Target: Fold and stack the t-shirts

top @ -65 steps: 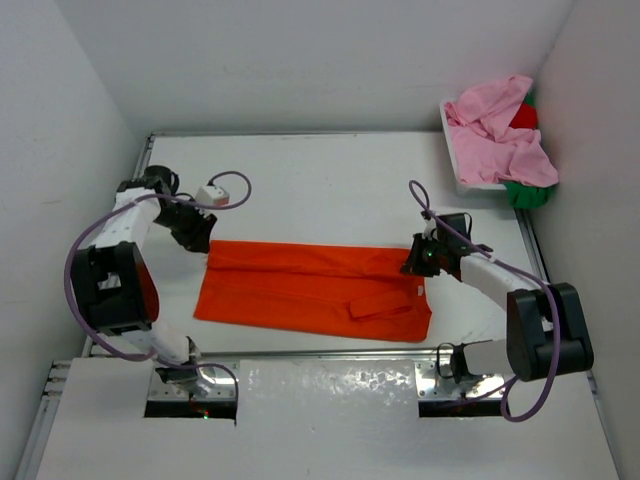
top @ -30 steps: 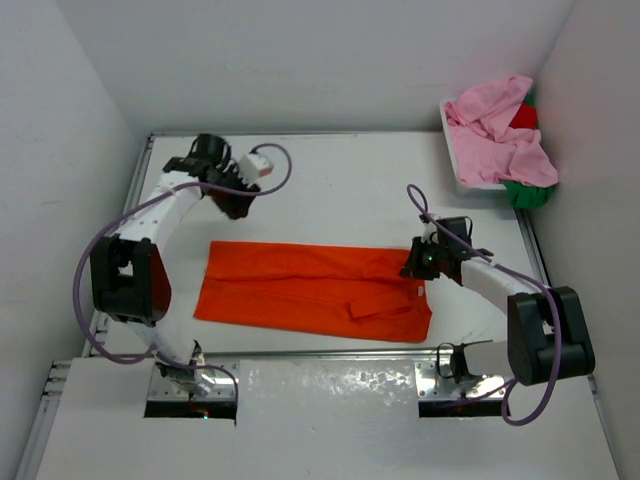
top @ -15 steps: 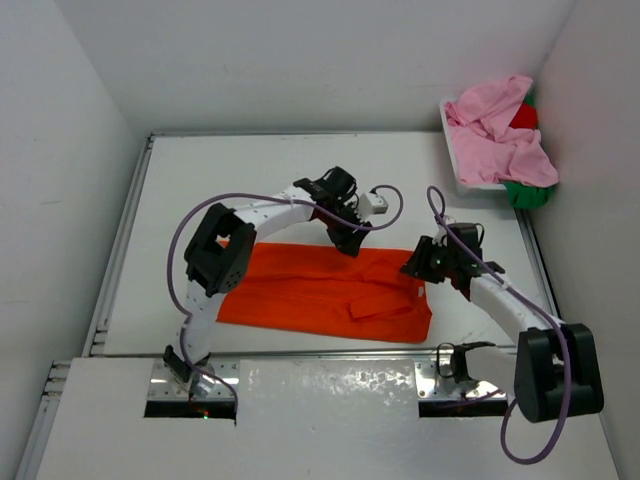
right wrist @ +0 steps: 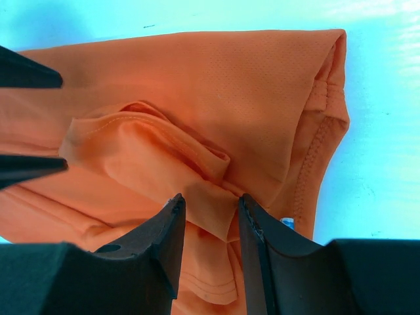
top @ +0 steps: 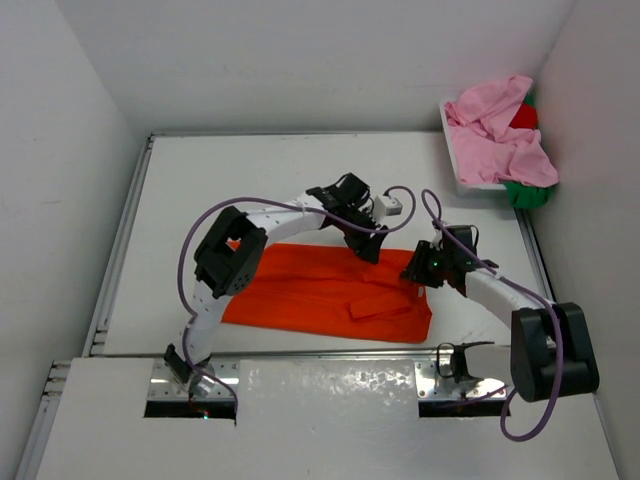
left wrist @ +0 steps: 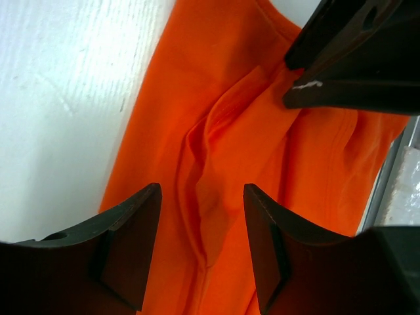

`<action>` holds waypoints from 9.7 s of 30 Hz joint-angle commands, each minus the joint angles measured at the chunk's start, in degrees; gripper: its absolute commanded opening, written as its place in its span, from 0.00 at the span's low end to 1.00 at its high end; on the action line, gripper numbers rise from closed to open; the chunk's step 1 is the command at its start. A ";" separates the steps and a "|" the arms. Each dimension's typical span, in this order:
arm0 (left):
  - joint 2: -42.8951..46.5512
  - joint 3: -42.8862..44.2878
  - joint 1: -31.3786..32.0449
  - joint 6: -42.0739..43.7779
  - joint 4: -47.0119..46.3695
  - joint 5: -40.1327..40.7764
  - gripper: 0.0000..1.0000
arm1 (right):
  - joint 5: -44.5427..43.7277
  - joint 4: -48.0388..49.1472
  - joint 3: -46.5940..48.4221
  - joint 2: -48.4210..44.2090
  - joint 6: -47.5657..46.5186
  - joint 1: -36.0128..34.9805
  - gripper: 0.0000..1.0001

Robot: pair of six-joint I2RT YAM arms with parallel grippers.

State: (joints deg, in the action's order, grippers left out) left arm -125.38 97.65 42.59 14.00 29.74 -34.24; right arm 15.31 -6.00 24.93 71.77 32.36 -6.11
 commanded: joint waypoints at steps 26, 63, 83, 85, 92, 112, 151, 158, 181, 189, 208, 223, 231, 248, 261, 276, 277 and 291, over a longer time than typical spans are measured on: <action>5.14 -3.76 1.80 -3.36 -0.99 -4.69 0.00 | 0.85 -2.08 -2.42 -10.76 -2.04 0.13 0.00; 4.71 -7.39 3.91 9.91 1.11 -2.50 0.13 | 5.34 -1.40 -4.88 -18.52 -6.34 1.54 0.42; 4.71 -4.31 0.49 8.85 3.57 -3.38 0.44 | 5.44 11.45 -6.56 -5.22 -3.89 0.75 0.00; 5.41 -4.04 -0.13 8.85 3.66 -3.55 0.45 | 2.37 9.61 -7.17 -7.24 -3.18 0.75 0.00; 5.50 -4.66 -0.93 7.54 2.78 -1.27 0.45 | 0.16 9.34 -10.60 -11.03 1.57 0.66 0.00; 11.64 -4.48 -5.66 10.52 10.06 3.56 0.46 | -9.85 -9.10 2.39 -14.29 -8.45 0.75 0.48; 25.19 -28.65 -63.24 13.16 8.41 17.46 0.49 | -8.38 -21.42 108.18 77.61 -9.42 -2.33 0.53; 25.10 -30.23 -62.63 13.06 8.06 11.14 0.49 | -12.58 -6.74 95.31 62.38 -10.29 -1.10 0.65; 23.08 -33.66 -50.41 16.85 7.97 12.44 0.49 | -19.79 -17.03 59.18 48.72 1.56 -0.48 0.34; 21.94 -37.09 -49.01 18.95 9.11 11.57 0.49 | -16.81 -20.53 75.50 64.96 2.44 -0.48 0.30; 20.17 -42.54 -25.54 25.82 11.48 3.39 0.49 | -14.08 -3.99 97.95 67.22 1.14 1.63 0.58; 43.28 -42.38 -39.60 23.21 8.78 17.87 0.49 | -12.51 -6.05 19.66 9.37 7.95 -17.87 0.56; 46.28 -19.21 -40.04 8.78 4.81 41.41 0.68 | -17.94 0.28 5.49 -0.93 19.32 -35.63 0.55; 63.85 -40.06 -46.81 6.30 6.39 28.44 0.91 | -10.48 19.60 -0.23 12.86 35.05 -44.16 0.52; 65.71 -45.70 -42.06 9.64 8.32 24.13 0.90 | -12.23 19.99 -6.99 9.71 37.35 -41.09 0.00; 62.98 -46.93 -2.42 40.11 10.70 32.65 0.66 | -6.08 2.92 -18.69 -15.17 22.92 -29.84 0.20; 62.89 -47.28 -2.94 41.62 10.52 32.92 0.65 | -7.30 2.58 -16.25 -14.47 22.84 -30.27 0.25; 49.09 -54.23 -23.87 28.54 6.48 22.55 0.62 | -2.48 27.70 -7.88 12.68 40.58 -40.90 0.50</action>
State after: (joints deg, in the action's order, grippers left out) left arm -76.71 40.47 20.03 45.01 38.57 -6.87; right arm 13.19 19.00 16.99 80.03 68.51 -44.62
